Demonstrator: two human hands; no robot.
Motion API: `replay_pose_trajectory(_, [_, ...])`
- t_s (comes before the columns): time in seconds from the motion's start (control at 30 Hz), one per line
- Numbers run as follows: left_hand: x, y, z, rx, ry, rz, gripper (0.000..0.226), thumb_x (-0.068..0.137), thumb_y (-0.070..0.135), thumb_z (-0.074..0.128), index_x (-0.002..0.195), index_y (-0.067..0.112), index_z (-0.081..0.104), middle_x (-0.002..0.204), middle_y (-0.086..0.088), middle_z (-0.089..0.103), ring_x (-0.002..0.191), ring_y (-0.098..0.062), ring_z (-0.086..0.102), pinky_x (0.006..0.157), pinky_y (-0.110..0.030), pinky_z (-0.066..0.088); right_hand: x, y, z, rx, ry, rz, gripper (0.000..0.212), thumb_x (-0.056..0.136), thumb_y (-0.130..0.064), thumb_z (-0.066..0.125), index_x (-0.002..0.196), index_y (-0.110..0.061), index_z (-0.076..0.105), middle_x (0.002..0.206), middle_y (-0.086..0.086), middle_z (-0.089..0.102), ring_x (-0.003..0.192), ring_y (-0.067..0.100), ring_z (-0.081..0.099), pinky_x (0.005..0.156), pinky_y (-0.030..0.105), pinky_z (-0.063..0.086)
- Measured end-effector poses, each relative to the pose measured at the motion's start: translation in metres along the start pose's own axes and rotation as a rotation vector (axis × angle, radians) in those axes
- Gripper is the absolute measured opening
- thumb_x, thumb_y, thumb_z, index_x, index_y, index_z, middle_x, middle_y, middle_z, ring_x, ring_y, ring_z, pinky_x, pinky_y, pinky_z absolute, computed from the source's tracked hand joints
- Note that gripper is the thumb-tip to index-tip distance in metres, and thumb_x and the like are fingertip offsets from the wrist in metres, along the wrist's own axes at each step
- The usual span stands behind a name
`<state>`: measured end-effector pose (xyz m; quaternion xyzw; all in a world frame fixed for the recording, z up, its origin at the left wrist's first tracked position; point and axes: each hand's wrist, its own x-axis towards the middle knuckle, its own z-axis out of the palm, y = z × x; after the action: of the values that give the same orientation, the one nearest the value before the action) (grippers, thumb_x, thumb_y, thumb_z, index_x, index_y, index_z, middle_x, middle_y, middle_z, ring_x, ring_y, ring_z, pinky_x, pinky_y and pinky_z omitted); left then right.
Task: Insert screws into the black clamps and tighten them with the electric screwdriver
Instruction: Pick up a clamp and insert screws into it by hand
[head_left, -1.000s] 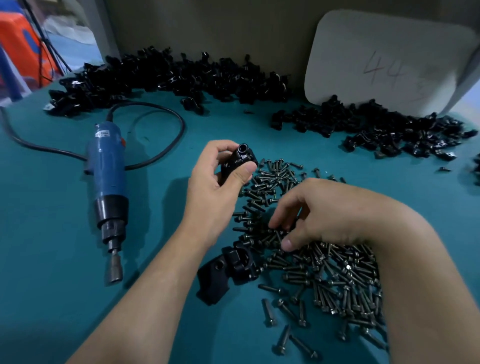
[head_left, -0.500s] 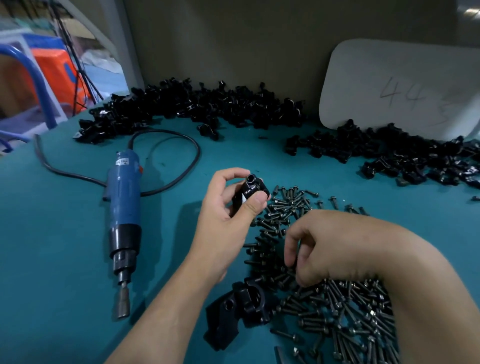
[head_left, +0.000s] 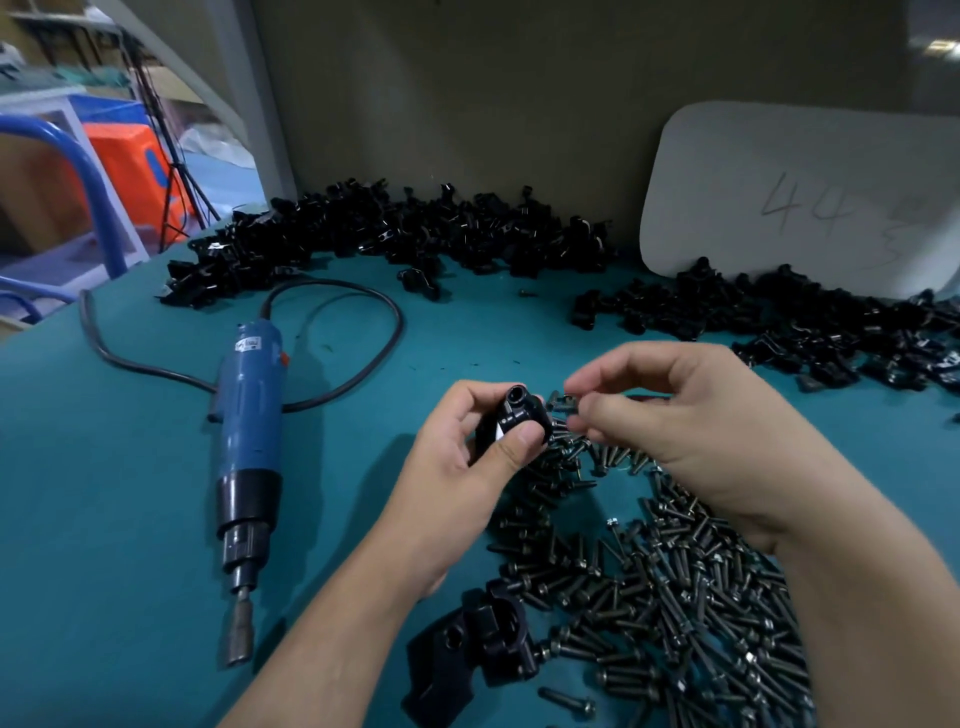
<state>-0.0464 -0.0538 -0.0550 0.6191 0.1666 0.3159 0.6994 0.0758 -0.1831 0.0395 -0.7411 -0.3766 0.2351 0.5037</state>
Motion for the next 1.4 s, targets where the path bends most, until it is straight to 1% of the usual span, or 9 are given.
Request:
replay_pose_trajectory(0.17, [-0.001, 0.002, 0.001, 0.016, -0.026, -0.004, 0.033, 0.085, 0.021, 0.071, 0.116, 0.013, 0.064, 0.115, -0.013, 0.074, 0.109, -0.024, 0.069, 0.110, -0.054, 0.049, 0.003, 0.005, 0.006, 0.129, 0.022, -0.071, 0.021, 0.088, 0.000, 0.075, 0.098, -0.018, 0.074, 0.091, 0.001, 0.078, 0.084, 0.018, 0.078, 0.084, 0.027, 0.061])
replay_pose_trajectory(0.27, [-0.001, 0.002, 0.000, 0.020, -0.033, 0.002, 0.032, 0.085, 0.021, 0.073, 0.115, 0.015, 0.065, 0.112, -0.009, 0.074, 0.104, -0.015, 0.068, 0.106, -0.043, 0.052, 0.003, 0.006, 0.006, 0.034, -0.013, -0.091, 0.024, 0.087, -0.002, 0.076, 0.100, -0.023, 0.073, 0.092, -0.004, 0.079, 0.087, 0.012, 0.077, 0.084, 0.020, 0.059])
replay_pose_trajectory(0.53, [-0.002, 0.005, -0.001, 0.050, -0.033, 0.005, 0.029, 0.089, 0.015, 0.075, 0.116, 0.013, 0.064, 0.113, -0.004, 0.074, 0.106, -0.013, 0.068, 0.101, -0.033, 0.054, 0.005, 0.006, 0.010, -0.073, 0.051, -0.080, 0.023, 0.085, -0.011, 0.081, 0.096, -0.029, 0.070, 0.084, -0.013, 0.079, 0.081, 0.012, 0.076, 0.086, 0.033, 0.059])
replay_pose_trajectory(0.8, [-0.005, 0.008, 0.001, 0.065, -0.034, -0.017, 0.025, 0.094, -0.003, 0.069, 0.116, 0.006, 0.061, 0.118, -0.013, 0.072, 0.112, -0.024, 0.069, 0.103, -0.035, 0.054, 0.008, 0.011, 0.015, -0.089, 0.065, -0.021, 0.007, 0.089, -0.024, 0.077, 0.084, -0.022, 0.073, 0.071, 0.000, 0.076, 0.066, 0.013, 0.074, 0.069, 0.027, 0.058])
replay_pose_trajectory(0.93, [-0.005, 0.009, 0.002, 0.071, -0.033, -0.015, 0.024, 0.095, -0.003, 0.068, 0.115, 0.007, 0.060, 0.112, -0.008, 0.073, 0.102, -0.013, 0.068, 0.099, -0.032, 0.054, 0.010, 0.012, 0.019, -0.076, 0.055, 0.009, 0.014, 0.090, -0.032, 0.075, 0.083, -0.020, 0.074, 0.070, -0.002, 0.076, 0.063, 0.008, 0.072, 0.060, 0.017, 0.053])
replay_pose_trajectory(1.07, [-0.005, 0.009, 0.001, 0.056, -0.025, -0.016, 0.024, 0.095, 0.001, 0.070, 0.116, 0.010, 0.061, 0.118, -0.008, 0.072, 0.112, -0.017, 0.068, 0.103, -0.032, 0.053, 0.008, 0.012, 0.014, -0.034, 0.007, -0.010, 0.003, 0.088, -0.020, 0.077, 0.086, -0.020, 0.077, 0.076, 0.000, 0.078, 0.072, 0.012, 0.075, 0.066, 0.018, 0.058])
replay_pose_trajectory(1.17, [-0.004, 0.009, 0.001, 0.037, -0.014, -0.003, 0.027, 0.090, 0.013, 0.074, 0.115, 0.012, 0.062, 0.116, -0.004, 0.072, 0.110, -0.012, 0.068, 0.102, -0.030, 0.053, 0.006, 0.012, 0.010, -0.054, -0.037, -0.026, 0.014, 0.088, -0.009, 0.077, 0.089, -0.023, 0.078, 0.079, -0.002, 0.079, 0.074, 0.010, 0.075, 0.066, 0.013, 0.054])
replay_pose_trajectory(1.27, [-0.004, 0.008, 0.001, 0.032, -0.022, 0.001, 0.032, 0.084, 0.021, 0.071, 0.114, 0.015, 0.063, 0.114, 0.000, 0.073, 0.108, -0.010, 0.068, 0.098, -0.027, 0.054, 0.007, 0.014, 0.010, -0.109, -0.018, -0.039, 0.015, 0.088, -0.009, 0.077, 0.088, -0.025, 0.077, 0.079, -0.006, 0.078, 0.073, 0.007, 0.075, 0.070, 0.017, 0.057])
replay_pose_trajectory(1.4, [-0.005, 0.006, 0.001, 0.044, -0.027, 0.006, 0.032, 0.084, 0.021, 0.072, 0.114, 0.015, 0.063, 0.116, -0.009, 0.073, 0.114, -0.027, 0.067, 0.102, -0.039, 0.054, 0.009, 0.017, 0.015, -0.295, 0.036, -0.053, 0.021, 0.097, -0.033, 0.067, 0.078, -0.026, 0.074, 0.072, -0.013, 0.076, 0.069, 0.002, 0.073, 0.079, 0.033, 0.059])
